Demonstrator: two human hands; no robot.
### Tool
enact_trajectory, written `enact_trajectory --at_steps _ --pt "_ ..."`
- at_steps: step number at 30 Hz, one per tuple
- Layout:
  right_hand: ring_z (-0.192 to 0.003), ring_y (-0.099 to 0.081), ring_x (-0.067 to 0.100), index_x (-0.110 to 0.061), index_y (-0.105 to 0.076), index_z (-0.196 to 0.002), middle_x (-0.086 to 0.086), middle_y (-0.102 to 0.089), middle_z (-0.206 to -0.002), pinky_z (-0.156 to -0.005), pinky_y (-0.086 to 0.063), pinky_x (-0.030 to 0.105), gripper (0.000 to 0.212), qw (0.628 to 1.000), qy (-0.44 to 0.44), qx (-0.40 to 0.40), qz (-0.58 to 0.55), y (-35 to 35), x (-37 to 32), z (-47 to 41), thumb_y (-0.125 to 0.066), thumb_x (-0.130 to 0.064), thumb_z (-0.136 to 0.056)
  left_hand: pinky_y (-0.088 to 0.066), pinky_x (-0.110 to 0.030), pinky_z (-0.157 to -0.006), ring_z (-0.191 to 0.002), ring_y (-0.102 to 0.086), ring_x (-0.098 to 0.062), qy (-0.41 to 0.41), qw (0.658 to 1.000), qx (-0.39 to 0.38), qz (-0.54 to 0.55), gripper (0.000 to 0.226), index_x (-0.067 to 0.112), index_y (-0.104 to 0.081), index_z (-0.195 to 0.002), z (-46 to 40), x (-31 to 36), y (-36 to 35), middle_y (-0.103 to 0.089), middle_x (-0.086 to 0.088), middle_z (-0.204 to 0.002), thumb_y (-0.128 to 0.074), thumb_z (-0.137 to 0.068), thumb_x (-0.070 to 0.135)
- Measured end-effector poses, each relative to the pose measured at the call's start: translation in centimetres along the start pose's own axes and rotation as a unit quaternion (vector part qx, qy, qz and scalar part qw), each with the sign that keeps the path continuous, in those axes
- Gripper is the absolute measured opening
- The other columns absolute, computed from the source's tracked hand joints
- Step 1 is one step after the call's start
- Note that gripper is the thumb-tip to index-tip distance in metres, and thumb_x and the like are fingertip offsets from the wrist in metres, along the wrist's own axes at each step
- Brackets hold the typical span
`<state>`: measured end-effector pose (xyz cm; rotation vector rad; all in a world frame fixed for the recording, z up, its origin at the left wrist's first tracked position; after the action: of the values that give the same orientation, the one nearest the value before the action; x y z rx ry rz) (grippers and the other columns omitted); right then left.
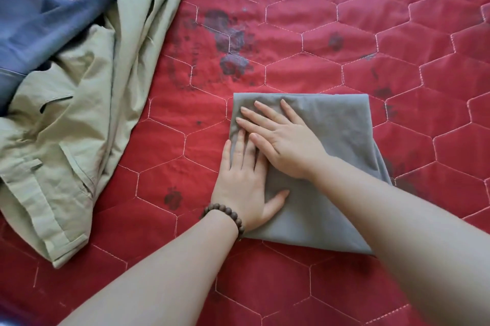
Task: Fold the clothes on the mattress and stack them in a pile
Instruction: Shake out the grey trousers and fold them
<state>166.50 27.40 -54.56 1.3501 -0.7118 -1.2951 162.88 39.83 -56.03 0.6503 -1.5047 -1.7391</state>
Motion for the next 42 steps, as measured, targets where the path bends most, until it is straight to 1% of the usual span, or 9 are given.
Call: enact_trajectory --at_steps 9,15,18,21,26,30,35,39,42 --pt "-0.149 -0.004 0.014 -0.042 -0.013 -0.151 -0.009 -0.013 -0.161 -0.111 0.013 0.063 0.061 0.978 -0.149 -0.004 0.143 1.4 6.6 -3.5 0.005 -0.056 -0.094 -0.015 -0.056 -0.116 -0.147 -0.003 -0.037 -0.001 1.0 0.008 0.007 0.1 0.004 -0.016 -0.152 -0.1 -0.2 -0.1 -0.009 -0.022 -0.158 -0.034 -0.079 0.07" --pt "-0.146 0.022 0.022 -0.037 0.003 -0.152 -0.001 0.01 -0.162 -0.107 0.014 0.07 0.065 0.914 -0.332 -0.029 0.232 4.8 12.2 -0.3 0.01 -0.06 -0.092 -0.015 -0.056 -0.116 -0.147 -0.003 -0.037 -0.001 1.0 -0.001 0.005 0.1 0.005 -0.016 -0.152 -0.3 -0.2 -0.3 -0.01 -0.022 -0.158 -0.034 -0.079 0.07" --pt "-0.149 0.003 0.024 -0.02 -0.015 -0.154 0.005 -0.004 -0.162 -0.111 0.008 0.063 0.06 0.943 -0.256 0.115 0.179 4.8 7.1 0.5 -0.011 -0.046 -0.1 -0.014 -0.056 -0.116 -0.147 -0.004 -0.038 0.001 1.0 0.0 0.006 0.099 0.005 -0.017 -0.152 -0.3 -0.3 -0.3 -0.01 -0.022 -0.158 -0.033 -0.079 0.071" --pt "-0.149 -0.01 0.02 -0.023 -0.025 -0.152 0.002 -0.014 -0.161 -0.118 0.001 0.052 0.056 0.989 -0.109 0.057 0.081 0.9 1.4 3.1 -0.021 -0.042 -0.1 -0.015 -0.056 -0.116 -0.147 -0.006 -0.038 -0.003 1.0 0.003 0.001 0.099 0.004 -0.017 -0.151 -0.2 -0.3 -0.2 -0.012 -0.023 -0.158 -0.033 -0.079 0.07" --pt "-0.149 -0.003 0.019 -0.042 -0.01 -0.151 -0.004 -0.009 -0.162 -0.118 0.0 0.053 0.057 0.966 -0.244 0.035 0.081 1.2 8.9 5.6 -0.01 -0.057 -0.096 -0.015 -0.055 -0.116 -0.147 -0.007 -0.037 -0.004 1.0 0.013 -0.005 0.098 0.005 -0.019 -0.152 -0.3 -0.3 -0.1 -0.014 -0.022 -0.158 -0.031 -0.08 0.07" --pt "-0.148 0.01 0.017 -0.037 0.001 -0.153 -0.005 0.009 -0.162 -0.116 0.002 0.058 0.056 0.921 -0.39 -0.013 0.021 1.3 13.1 10.2 -0.009 -0.051 -0.1 -0.012 -0.052 -0.118 -0.148 -0.005 -0.034 -0.001 1.0 0.018 0.009 0.095 0.011 -0.016 -0.153 0.0 -0.3 0.1 -0.011 -0.018 -0.159 -0.028 -0.081 0.071" --pt "-0.149 -0.007 0.024 -0.018 -0.027 -0.152 0.007 -0.012 -0.161 -0.114 0.002 0.061 0.054 0.904 -0.336 0.261 -0.03 2.7 5.9 12.3 -0.03 -0.033 -0.1 -0.01 -0.049 -0.119 -0.148 -0.004 -0.031 0.002 0.999 0.033 0.028 0.092 0.014 -0.017 -0.153 0.0 -0.4 0.1 -0.011 -0.015 -0.16 -0.028 -0.082 0.07" --pt "-0.147 -0.018 0.025 -0.03 -0.031 -0.149 0.003 -0.021 -0.159 -0.116 -0.007 0.061 0.055 0.979 -0.156 0.115 0.07 -2.2 -0.5 12.3 -0.03 -0.048 -0.096 -0.01 -0.048 -0.119 -0.148 -0.007 -0.029 0.007 0.997 0.055 0.049 0.085 0.017 -0.02 -0.153 0.2 -0.6 0.0 -0.013 -0.013 -0.16 -0.028 -0.084 0.066" --pt "-0.149 -0.012 0.023 -0.036 -0.025 -0.15 -0.003 -0.012 -0.161 -0.118 -0.007 0.054 0.058 0.964 -0.248 0.095 0.032 -3.2 2.7 13.8 -0.027 -0.053 -0.094 -0.009 -0.047 -0.12 -0.148 -0.008 -0.027 0.011 0.995 0.074 0.068 0.08 0.022 -0.023 -0.153 0.1 -0.8 -0.2 -0.015 -0.01 -0.16 -0.031 -0.085 0.064"
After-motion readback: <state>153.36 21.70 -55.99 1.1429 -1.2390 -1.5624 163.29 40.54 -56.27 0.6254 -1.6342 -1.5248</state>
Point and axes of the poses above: each hand's wrist, its own z-axis away from the middle knuckle, its own y-axis out of the back of the hand, x = y × z, the point moved 3 cm from there along -z, towards the middle knuckle
